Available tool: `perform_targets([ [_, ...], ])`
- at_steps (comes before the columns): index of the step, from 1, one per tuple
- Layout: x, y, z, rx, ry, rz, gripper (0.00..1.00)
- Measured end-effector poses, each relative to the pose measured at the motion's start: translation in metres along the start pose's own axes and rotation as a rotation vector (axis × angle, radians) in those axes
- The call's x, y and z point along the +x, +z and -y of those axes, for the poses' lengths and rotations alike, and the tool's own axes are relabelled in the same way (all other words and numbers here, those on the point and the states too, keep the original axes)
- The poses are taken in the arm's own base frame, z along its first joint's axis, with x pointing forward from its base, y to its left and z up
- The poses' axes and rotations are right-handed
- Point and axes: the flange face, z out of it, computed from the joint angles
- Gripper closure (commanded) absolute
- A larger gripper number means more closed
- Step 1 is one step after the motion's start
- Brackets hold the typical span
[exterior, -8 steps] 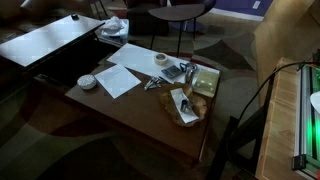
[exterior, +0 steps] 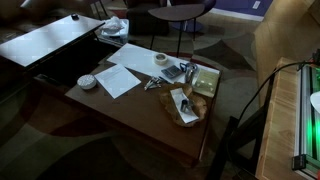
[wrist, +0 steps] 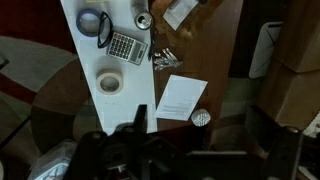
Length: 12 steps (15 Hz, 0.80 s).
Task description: Pick up the silver object from the brown bowl and put it in the blue masking tape
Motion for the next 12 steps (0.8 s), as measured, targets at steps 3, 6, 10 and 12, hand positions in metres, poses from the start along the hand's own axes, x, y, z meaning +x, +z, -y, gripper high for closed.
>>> perform_targets([
  [3, 0.010, 0.014, 0.016, 0.018, -0.040, 0.027, 0.00],
  [6, 0.033, 0.061, 0.049, 0.062, -0.092, 0.115, 0.00],
  [10, 0.058, 0.142, 0.071, 0.108, -0.084, 0.304, 0.00],
  [12, 0.060, 0.165, 0.077, 0.159, -0.087, 0.400, 0.00],
])
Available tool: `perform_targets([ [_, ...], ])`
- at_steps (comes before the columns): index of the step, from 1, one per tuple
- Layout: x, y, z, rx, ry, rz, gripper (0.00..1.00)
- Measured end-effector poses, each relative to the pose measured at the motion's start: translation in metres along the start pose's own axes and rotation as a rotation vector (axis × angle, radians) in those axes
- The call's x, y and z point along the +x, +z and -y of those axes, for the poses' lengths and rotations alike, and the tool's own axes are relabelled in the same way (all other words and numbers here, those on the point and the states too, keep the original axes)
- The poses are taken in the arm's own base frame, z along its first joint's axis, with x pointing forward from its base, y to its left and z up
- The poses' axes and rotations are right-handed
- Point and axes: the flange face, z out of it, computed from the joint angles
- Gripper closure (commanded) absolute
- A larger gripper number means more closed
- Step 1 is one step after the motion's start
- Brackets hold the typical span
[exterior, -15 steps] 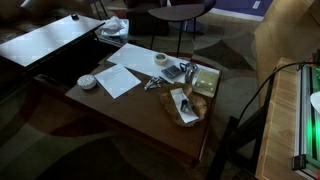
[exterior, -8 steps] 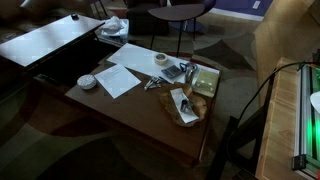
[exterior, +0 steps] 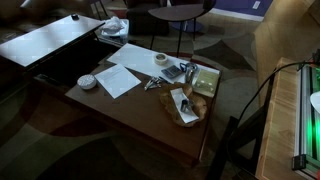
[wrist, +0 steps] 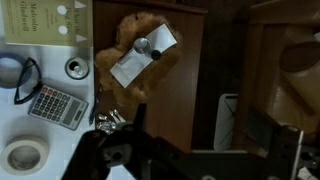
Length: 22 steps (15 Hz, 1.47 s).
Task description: Pick up the silver object from the brown bowl and put it in the blue masking tape
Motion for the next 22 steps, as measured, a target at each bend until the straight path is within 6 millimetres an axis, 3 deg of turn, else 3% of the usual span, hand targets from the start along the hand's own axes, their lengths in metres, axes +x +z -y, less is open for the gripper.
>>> perform_targets([
  [7, 0.003, 0.000, -0.004, 0.022, 0.008, 0.026, 0.00],
  [9, 0.007, 0.031, -0.008, 0.051, 0.025, 0.072, 0.00],
  [14, 0.017, 0.164, -0.019, 0.209, 0.056, 0.175, 0.00],
  [17, 0.014, 0.221, -0.023, 0.256, 0.079, 0.218, 0.00],
  [19, 0.012, 0.235, -0.025, 0.282, 0.073, 0.235, 0.00],
  [22, 0.015, 0.231, -0.027, 0.289, 0.071, 0.230, 0.00],
])
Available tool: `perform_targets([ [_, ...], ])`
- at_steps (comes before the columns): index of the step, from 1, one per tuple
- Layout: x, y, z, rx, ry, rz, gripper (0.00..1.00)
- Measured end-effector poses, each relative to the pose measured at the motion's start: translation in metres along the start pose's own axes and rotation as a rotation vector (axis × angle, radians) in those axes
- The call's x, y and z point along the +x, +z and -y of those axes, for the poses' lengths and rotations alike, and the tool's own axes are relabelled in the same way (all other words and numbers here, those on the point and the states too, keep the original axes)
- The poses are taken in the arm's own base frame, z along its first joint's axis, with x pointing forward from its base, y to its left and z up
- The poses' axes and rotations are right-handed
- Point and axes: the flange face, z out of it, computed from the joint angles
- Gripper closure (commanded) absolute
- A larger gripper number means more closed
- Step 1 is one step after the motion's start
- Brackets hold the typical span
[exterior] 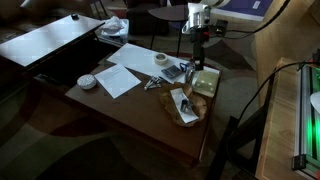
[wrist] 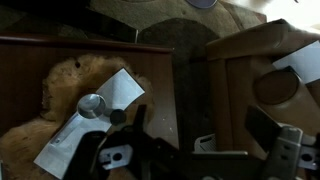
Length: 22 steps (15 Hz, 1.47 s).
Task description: Pick up the silver object from the brown bowl and put it in the blue masking tape
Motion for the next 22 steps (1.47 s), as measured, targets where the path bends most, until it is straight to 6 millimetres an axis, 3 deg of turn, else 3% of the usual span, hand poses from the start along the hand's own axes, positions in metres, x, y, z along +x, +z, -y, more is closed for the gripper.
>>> perform_targets([
  [2, 0.003, -0.002, -0.001, -0.019, 0.023, -0.018, 0.00],
  [5, 0.025, 0.006, -0.003, -0.090, 0.150, -0.060, 0.00],
  [9, 0.067, 0.045, -0.017, -0.143, 0.322, -0.019, 0.00],
  [12, 0.079, 0.077, -0.037, -0.122, 0.374, 0.046, 0.00],
  [17, 0.083, 0.071, -0.035, -0.135, 0.369, 0.024, 0.00],
  [22, 0.093, 0.081, -0.042, -0.334, 0.359, -0.133, 0.00],
])
